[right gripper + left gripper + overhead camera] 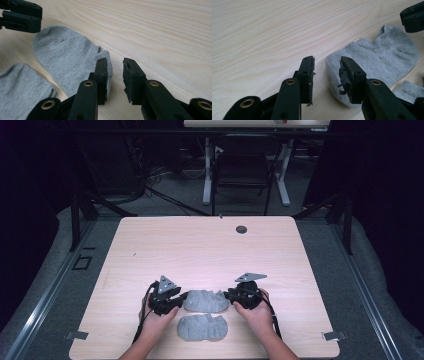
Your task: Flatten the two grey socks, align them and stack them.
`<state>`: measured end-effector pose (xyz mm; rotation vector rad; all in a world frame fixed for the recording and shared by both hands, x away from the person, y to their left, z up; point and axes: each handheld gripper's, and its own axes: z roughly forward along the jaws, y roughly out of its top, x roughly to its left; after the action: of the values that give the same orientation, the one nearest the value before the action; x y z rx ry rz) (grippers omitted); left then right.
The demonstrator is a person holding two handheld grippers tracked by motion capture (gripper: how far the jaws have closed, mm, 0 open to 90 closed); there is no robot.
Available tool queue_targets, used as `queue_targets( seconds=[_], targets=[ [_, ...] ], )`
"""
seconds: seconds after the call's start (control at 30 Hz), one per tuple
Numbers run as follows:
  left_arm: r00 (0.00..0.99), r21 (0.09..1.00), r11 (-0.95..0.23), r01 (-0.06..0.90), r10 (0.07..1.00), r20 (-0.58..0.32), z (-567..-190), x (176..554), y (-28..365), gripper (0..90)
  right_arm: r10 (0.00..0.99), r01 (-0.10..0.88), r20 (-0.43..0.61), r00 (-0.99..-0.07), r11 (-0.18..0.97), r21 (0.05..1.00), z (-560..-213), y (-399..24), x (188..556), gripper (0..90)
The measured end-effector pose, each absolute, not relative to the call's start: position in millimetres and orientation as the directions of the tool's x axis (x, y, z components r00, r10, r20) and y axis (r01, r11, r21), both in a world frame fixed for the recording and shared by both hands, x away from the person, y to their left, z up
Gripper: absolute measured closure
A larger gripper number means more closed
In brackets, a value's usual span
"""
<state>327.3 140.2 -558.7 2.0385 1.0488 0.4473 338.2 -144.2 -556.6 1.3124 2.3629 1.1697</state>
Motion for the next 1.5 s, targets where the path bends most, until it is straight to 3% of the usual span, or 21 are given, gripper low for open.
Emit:
queue_targets(
  seconds=[0.33,0.47,0.67,1.1,1.5],
  targets=[
    [0.61,0.758,-0.373,0.535,0.791,-0.041,-567,334,132,70.9,0.769,0.63,0.192,-0.61,0.322,0.707,-566,-135,343,72.7],
    [0.608,0.746,-0.393,0.537,0.794,-0.02,-568,335,133,78.8,0.773,0.63,0.186,-0.607,0.325,0.705,-567,-133,343,84.1],
    [0.609,0.745,-0.392,0.54,0.793,-0.025,-568,333,136,85.9,0.78,0.635,0.175,-0.601,0.333,0.697,-567,-136,343,87.6],
    [0.622,0.739,-0.399,0.542,0.782,-0.034,-570,328,143,87.7,0.782,0.633,0.174,-0.598,0.329,0.701,-568,-137,345,88.1],
    [0.641,0.783,-0.38,0.492,0.767,-0.03,-549,310,149,87.5,0.76,0.578,0.166,-0.629,0.314,0.753,-543,-136,335,88.1]
  ],
)
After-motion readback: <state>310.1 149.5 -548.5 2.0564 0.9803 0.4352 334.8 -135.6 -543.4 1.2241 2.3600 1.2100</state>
